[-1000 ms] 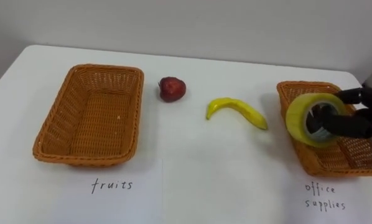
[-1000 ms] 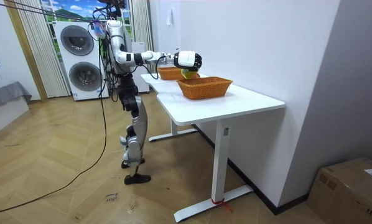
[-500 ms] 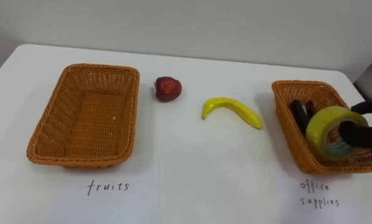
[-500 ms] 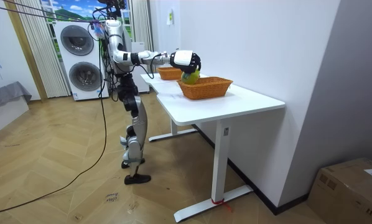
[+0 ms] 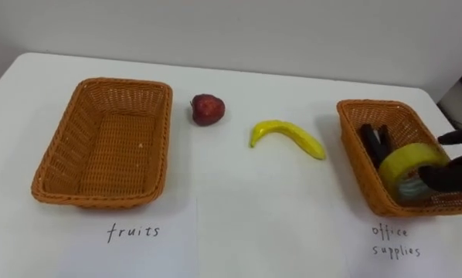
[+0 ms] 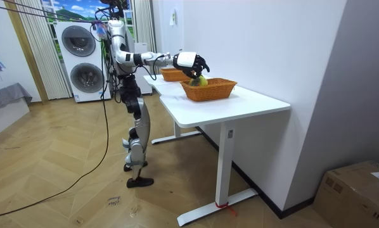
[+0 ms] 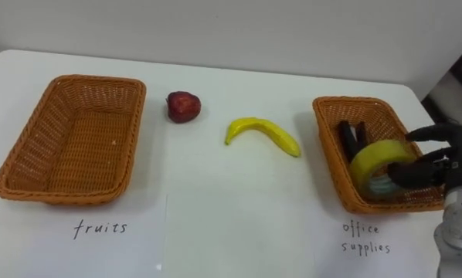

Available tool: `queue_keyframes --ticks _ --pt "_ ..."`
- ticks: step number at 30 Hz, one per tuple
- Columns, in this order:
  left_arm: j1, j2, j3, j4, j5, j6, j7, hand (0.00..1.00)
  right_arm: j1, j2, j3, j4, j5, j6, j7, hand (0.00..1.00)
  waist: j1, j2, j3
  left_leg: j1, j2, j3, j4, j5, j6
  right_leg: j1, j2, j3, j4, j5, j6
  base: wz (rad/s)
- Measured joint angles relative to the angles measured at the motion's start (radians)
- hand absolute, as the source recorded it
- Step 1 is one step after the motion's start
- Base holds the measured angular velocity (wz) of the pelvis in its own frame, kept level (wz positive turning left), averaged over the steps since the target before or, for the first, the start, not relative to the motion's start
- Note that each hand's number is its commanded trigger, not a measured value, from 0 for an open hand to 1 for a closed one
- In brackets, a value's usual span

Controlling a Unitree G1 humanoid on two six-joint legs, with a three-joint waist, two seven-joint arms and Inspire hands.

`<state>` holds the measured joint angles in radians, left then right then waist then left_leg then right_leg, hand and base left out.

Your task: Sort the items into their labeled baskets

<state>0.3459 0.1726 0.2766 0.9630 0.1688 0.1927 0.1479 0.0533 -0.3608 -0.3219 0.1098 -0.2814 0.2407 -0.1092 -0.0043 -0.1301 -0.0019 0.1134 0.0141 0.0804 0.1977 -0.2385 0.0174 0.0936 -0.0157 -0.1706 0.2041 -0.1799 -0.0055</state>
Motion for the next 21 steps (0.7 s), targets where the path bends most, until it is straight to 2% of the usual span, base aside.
queue_keyframes --ticks 9,21 --pt "-0.001 0.0 -0.001 0.001 0.0 0.0 0.002 0.0 0.0 0.0 -0.016 0.0 -0.002 0.0 -0.01 0.0 -0.001 -0.003 0.0016 -0.003 0.0 0.001 0.0 0.0 0.0 -0.006 0.001 0.004 0.002 0.0 0.0 0.0" --pt "-0.001 0.0 -0.003 0.002 -0.001 0.0 0.022 0.0 0.0 0.0 -0.015 -0.001 -0.002 0.0 -0.01 0.0 0.0 0.003 0.0013 -0.003 0.001 0.001 -0.002 0.0 0.0 -0.006 0.001 0.004 0.008 0.0 0.0 0.0"
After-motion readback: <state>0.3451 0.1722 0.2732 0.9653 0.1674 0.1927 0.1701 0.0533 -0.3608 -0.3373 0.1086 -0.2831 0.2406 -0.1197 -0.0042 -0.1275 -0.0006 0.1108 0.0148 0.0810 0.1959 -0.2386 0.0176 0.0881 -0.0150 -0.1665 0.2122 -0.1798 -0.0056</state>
